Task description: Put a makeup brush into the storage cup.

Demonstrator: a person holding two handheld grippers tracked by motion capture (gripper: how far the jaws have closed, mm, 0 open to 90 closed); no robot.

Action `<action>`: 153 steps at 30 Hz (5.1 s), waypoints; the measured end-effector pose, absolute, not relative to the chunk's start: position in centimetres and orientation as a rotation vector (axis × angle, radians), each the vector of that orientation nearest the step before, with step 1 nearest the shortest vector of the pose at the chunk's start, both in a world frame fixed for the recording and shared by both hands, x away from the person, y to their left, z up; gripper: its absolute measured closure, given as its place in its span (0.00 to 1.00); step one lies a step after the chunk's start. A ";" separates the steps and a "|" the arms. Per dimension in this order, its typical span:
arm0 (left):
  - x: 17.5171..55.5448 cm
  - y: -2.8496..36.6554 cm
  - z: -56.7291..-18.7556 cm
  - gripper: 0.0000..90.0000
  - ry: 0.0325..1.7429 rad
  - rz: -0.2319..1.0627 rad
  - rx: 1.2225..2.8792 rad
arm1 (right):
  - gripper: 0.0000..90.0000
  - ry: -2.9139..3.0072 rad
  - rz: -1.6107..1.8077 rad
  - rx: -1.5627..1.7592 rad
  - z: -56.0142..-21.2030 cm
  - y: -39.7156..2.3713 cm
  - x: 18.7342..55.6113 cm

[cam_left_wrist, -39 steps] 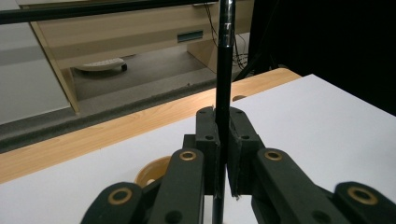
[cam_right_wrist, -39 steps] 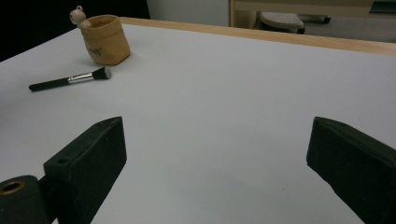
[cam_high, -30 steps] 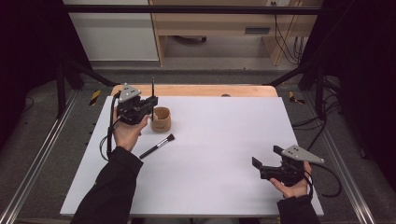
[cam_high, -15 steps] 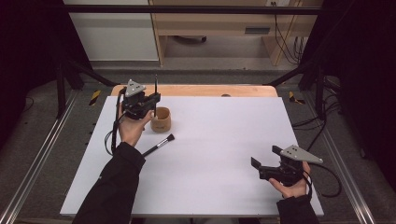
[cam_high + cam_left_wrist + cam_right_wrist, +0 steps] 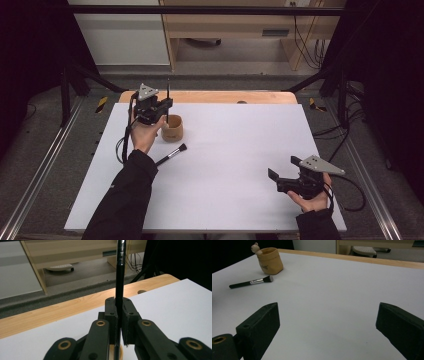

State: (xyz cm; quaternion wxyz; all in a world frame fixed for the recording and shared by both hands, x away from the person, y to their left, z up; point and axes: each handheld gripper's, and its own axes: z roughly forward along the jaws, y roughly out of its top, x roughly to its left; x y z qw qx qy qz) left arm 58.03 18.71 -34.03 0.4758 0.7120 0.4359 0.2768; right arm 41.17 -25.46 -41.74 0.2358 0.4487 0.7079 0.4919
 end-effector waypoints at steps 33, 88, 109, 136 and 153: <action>60.7 17.9 -36.6 0.94 1.080 0.693 1.790 | 0.07 1.946 1.349 1.231 -41.8 -25.2 41.3; 59.1 17.6 -41.1 0.81 1.065 0.660 1.882 | 0.07 1.956 1.349 1.221 -41.8 -24.7 41.1; 52.5 21.0 -39.0 0.41 0.979 0.611 1.776 | 0.07 1.940 1.349 1.205 -41.4 -24.7 40.9; 44.9 24.1 -39.1 0.20 0.907 0.625 1.759 | 0.06 1.925 1.349 1.204 -41.1 -25.1 40.6; 42.8 26.8 -39.7 0.12 0.946 0.624 1.756 | 0.06 1.927 1.341 1.214 -41.2 -24.9 40.6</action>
